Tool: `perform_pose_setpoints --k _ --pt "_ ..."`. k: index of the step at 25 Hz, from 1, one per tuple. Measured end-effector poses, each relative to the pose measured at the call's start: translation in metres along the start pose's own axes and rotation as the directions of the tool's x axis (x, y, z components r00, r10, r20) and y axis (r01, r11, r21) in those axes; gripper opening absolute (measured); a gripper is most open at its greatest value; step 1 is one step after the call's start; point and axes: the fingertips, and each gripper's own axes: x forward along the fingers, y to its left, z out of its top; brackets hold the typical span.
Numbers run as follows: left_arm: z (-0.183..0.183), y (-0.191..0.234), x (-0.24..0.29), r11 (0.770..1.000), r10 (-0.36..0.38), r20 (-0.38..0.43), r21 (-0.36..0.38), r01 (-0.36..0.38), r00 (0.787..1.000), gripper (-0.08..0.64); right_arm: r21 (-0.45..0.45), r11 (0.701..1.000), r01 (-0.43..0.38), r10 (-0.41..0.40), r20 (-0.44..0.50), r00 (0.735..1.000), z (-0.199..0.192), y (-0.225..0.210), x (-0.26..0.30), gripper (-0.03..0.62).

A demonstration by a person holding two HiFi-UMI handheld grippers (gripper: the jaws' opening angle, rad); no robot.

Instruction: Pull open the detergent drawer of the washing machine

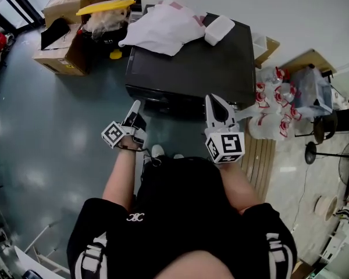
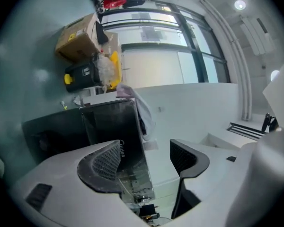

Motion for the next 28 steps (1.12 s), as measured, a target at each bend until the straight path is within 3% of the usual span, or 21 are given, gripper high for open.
perform_pose_setpoints --k 6,11,15,21,28 --pt "-0.005 0.039 0.005 0.997 0.079 -0.05 0.028 -0.077 0.996 0.322 0.011 0.999 0.04 -0.04 -0.018 0.999 -0.009 -0.013 -0.003 0.002" --pt "-0.006 0.059 0.016 0.996 0.088 -0.067 0.04 -0.085 0.994 0.321 0.011 0.998 0.066 -0.066 -0.012 0.998 -0.01 -0.021 -0.006 0.002" --pt "-0.004 0.075 0.021 0.992 0.12 -0.062 0.042 -0.118 0.991 0.271 0.012 0.996 0.092 -0.092 -0.015 0.996 -0.011 -0.033 -0.011 0.002" --pt "-0.006 0.073 0.034 0.995 0.009 -0.028 -0.098 -0.012 1.0 0.258 0.023 0.993 0.113 -0.112 -0.041 0.993 -0.017 -0.047 -0.018 0.002" --pt "-0.002 0.082 0.035 0.986 -0.072 0.0 -0.153 0.071 0.997 0.259 0.058 0.993 0.099 -0.094 -0.085 0.992 -0.033 -0.052 -0.017 0.002"
